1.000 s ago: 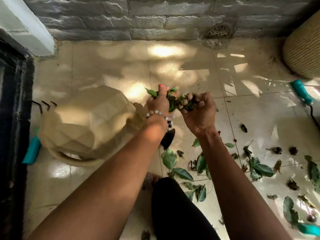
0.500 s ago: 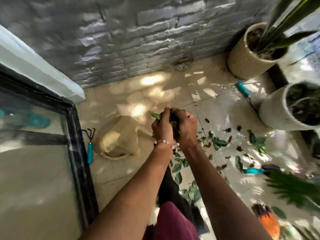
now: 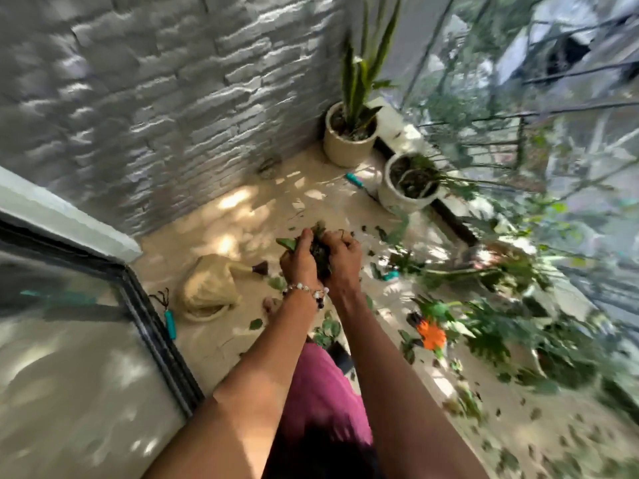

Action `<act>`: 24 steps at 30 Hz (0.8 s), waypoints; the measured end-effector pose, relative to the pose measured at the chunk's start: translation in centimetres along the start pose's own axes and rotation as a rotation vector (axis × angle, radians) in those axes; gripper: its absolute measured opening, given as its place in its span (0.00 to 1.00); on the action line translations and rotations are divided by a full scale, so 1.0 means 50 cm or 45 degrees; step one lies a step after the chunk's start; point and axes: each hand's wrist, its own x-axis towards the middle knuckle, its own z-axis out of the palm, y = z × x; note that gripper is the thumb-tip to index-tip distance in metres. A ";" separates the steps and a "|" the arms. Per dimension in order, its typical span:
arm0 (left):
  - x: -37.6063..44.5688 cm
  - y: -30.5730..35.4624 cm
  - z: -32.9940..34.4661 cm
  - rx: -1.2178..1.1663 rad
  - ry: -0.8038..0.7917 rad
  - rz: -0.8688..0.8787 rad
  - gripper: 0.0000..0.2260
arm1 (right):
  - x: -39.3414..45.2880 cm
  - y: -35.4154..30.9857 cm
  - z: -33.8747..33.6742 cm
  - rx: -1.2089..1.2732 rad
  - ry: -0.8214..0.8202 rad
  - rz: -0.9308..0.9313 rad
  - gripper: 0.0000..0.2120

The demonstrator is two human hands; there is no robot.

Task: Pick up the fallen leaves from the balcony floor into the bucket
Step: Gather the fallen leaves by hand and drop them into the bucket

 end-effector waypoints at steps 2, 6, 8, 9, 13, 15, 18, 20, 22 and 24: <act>-0.072 -0.029 0.020 0.056 -0.055 0.007 0.16 | -0.040 -0.044 -0.056 0.064 0.054 -0.033 0.16; -0.187 -0.110 0.066 0.185 -0.218 -0.004 0.16 | -0.097 -0.112 -0.176 0.202 0.242 -0.104 0.17; -0.235 -0.151 0.091 0.253 -0.318 -0.017 0.17 | -0.119 -0.140 -0.239 0.266 0.325 -0.158 0.15; -0.256 -0.173 0.103 0.273 -0.367 -0.024 0.18 | -0.130 -0.152 -0.270 0.312 0.368 -0.172 0.15; -0.331 -0.271 0.137 0.442 -0.530 -0.063 0.21 | -0.178 -0.196 -0.388 0.471 0.521 -0.258 0.17; -0.369 -0.316 0.152 0.544 -0.602 -0.059 0.18 | -0.199 -0.207 -0.444 0.498 0.579 -0.293 0.18; -0.412 -0.388 0.165 0.741 -0.700 -0.062 0.20 | -0.236 -0.216 -0.530 0.541 0.695 -0.285 0.18; -0.436 -0.442 0.169 0.850 -0.747 -0.070 0.21 | -0.257 -0.222 -0.581 0.609 0.743 -0.305 0.13; -0.473 -0.490 0.177 0.909 -0.794 -0.131 0.21 | -0.276 -0.223 -0.638 0.649 0.795 -0.313 0.13; -0.512 -0.545 0.193 0.978 -0.860 -0.176 0.21 | -0.297 -0.230 -0.700 0.699 0.850 -0.311 0.11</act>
